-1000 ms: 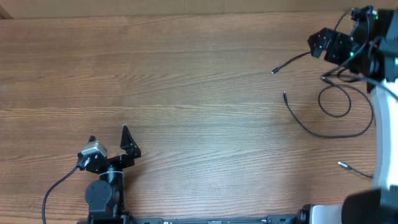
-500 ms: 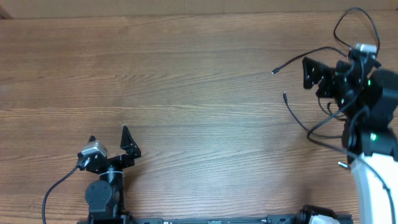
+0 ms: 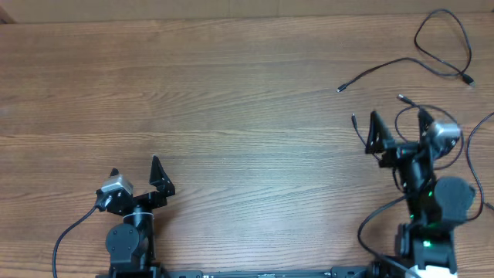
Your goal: Untangle cables
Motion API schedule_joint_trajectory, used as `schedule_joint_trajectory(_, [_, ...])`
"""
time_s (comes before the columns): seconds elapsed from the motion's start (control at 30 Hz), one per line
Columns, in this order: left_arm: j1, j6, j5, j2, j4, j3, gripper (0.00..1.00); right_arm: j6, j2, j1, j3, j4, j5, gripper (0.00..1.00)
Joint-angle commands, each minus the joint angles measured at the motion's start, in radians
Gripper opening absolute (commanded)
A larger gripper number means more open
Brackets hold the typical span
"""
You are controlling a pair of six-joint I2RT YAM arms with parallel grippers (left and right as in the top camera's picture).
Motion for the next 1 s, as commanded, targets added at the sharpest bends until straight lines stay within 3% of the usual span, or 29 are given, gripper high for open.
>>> schedule_joint_trajectory(0.0, [0.006,0.026,0.011,-0.011,0.000,-0.003,1.00,0.003,-0.062,0.028,-0.102,0.099,0.024,1.00])
schedule_joint_trajectory(0.43, [0.006,0.027,0.011,-0.011,0.000,-0.003,1.00,-0.001,-0.296,0.068,-0.330,0.162,0.030,1.00])
schedule_joint_trajectory(0.7, [0.006,0.026,0.011,-0.011,0.000,-0.003,1.00,-0.001,-0.387,0.079,-0.328,0.031,0.045,1.00])
schedule_joint_trajectory(0.97, [0.006,0.027,0.011,-0.011,0.000,-0.003,1.00,-0.002,-0.593,0.112,-0.328,-0.288,0.076,1.00])
